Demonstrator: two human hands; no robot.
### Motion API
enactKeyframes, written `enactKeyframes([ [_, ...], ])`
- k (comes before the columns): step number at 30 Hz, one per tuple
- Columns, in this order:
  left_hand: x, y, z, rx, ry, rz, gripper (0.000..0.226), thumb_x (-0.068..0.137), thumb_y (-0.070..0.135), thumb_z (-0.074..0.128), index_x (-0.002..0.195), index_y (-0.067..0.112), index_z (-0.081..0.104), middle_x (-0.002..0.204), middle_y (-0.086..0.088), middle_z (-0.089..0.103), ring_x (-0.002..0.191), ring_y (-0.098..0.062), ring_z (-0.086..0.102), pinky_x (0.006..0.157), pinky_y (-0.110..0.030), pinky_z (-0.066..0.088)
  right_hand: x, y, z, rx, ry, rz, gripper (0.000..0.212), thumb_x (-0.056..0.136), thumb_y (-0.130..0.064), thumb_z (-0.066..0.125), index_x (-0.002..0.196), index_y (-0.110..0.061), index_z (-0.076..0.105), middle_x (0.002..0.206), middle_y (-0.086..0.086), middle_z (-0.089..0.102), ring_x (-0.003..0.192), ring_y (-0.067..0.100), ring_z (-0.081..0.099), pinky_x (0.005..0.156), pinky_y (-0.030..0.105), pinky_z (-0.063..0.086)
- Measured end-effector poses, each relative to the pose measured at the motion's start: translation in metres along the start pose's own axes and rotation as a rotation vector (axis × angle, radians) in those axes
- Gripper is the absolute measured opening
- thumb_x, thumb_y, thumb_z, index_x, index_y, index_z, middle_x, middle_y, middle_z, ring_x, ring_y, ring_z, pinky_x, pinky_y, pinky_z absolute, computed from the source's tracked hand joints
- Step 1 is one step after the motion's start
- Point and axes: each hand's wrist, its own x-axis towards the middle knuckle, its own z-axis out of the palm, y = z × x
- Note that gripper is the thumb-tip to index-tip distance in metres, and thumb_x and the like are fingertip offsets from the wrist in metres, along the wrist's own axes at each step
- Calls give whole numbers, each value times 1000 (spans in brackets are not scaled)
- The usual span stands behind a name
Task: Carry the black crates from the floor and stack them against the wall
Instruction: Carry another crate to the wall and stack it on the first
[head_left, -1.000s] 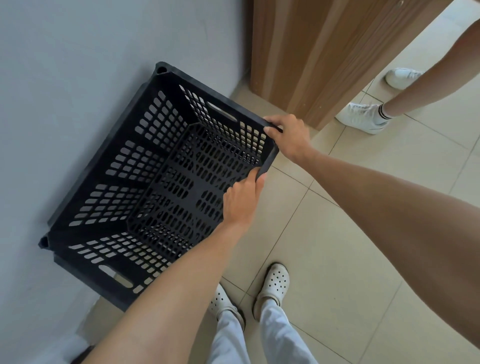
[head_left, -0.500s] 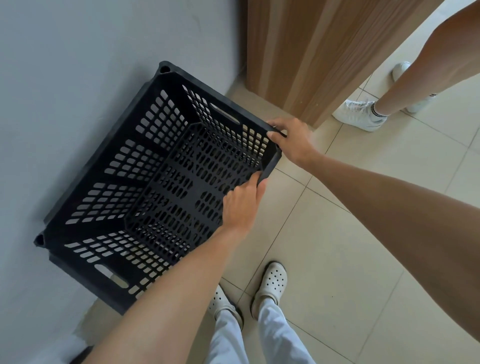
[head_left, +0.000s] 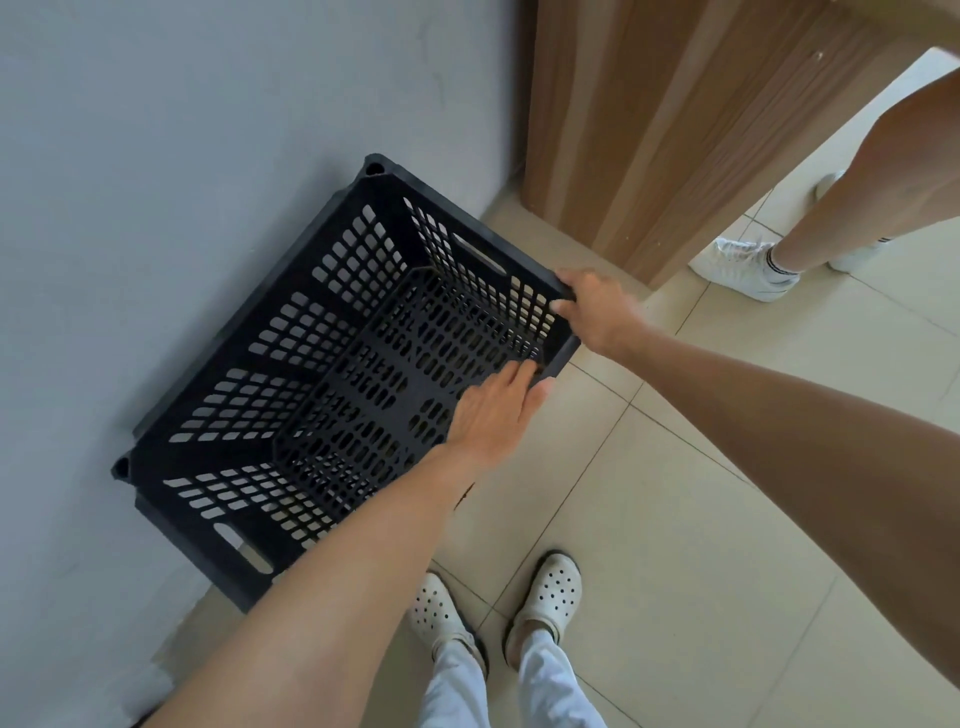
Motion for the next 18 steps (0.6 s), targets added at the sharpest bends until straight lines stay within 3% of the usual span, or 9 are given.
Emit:
enactKeyframes([
  [3,8,-25,-27,-53,106,-33,41,104,42,21,123,21,51,117,1,60,103,-20,60,83,-38,49,-1,-14,-1,-192,43,-122,53,100,-32,48,148,-20,30,141,12,47,127,35,46,103,52,42],
  [6,27,-67,-61,-42,271,-89,34,104,26,38,134,16,49,131,-3,56,119,-17,53,95,-27,44,6,-37,2,-234,40,-214,62,101,-34,44,153,-13,17,146,15,41,131,35,42,105,48,38],
  [8,46,-97,-87,-5,346,-113,40,100,16,46,140,14,44,142,-7,49,132,-20,44,109,-34,40,23,-51,7,-247,11,-229,66,102,-35,43,155,-11,12,147,15,41,130,34,43,105,47,39],
  [11,75,-142,-126,10,429,-135,50,97,9,49,145,14,37,149,-9,39,137,-24,37,115,-41,34,59,-76,12,-231,-17,-222,64,102,-34,41,155,-12,10,144,16,43,127,36,46,101,48,42],
  [15,106,-184,-150,133,291,23,64,98,14,49,154,11,18,158,-11,25,143,-25,29,117,-41,31,105,-123,18,-182,-5,-271,58,103,-31,40,153,-15,14,141,15,45,121,36,49,91,47,46],
  [18,121,-201,-148,265,204,83,73,99,21,49,156,10,4,163,-8,11,150,-22,17,113,-38,32,122,-143,27,-248,101,-335,53,104,-30,39,150,-13,19,132,12,50,109,35,56,72,44,47],
])
